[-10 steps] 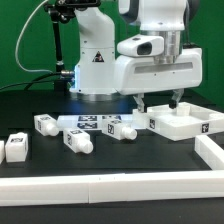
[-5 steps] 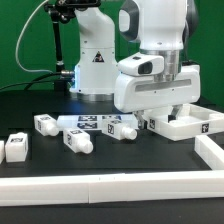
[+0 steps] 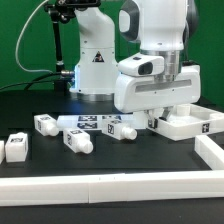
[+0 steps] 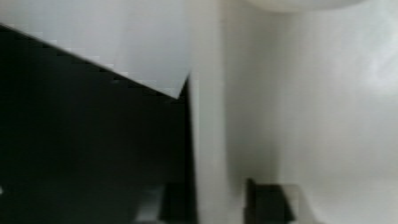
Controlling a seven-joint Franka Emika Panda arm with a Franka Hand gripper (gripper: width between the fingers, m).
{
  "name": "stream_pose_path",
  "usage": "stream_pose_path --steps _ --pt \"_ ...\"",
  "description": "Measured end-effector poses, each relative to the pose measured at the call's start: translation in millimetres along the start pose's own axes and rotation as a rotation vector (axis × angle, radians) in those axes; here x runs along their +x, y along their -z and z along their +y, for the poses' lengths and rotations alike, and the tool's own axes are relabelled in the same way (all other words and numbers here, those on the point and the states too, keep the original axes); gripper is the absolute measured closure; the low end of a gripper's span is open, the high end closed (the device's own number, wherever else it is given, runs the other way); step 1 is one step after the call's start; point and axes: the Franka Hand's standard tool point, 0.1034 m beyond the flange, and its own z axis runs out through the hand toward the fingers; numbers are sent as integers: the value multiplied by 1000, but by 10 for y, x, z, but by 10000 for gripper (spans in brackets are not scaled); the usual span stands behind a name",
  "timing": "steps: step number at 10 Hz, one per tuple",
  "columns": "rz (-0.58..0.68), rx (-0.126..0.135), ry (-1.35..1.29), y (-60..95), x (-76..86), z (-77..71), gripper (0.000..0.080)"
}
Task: Assemble one leg
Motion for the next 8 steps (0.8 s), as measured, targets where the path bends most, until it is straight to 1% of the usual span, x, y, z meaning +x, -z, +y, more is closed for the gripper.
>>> stream_pose_path --steps 1,2,3,4,5,6,7,8 --pt "2 0 -1 16 6 13 747" --pt "-26 7 -58 130 -62 139 747" --pt "-72 29 -162 391 -148 320 747" --pt "-116 55 -261 694 -168 530 747" --pt "-145 68 -317 849 -169 700 747" --pt "-154 84 -352 1007 -172 961 747" --pt "-118 77 -392 1093 -168 1180 747" --pt "-129 77 -386 1033 -198 1100 747"
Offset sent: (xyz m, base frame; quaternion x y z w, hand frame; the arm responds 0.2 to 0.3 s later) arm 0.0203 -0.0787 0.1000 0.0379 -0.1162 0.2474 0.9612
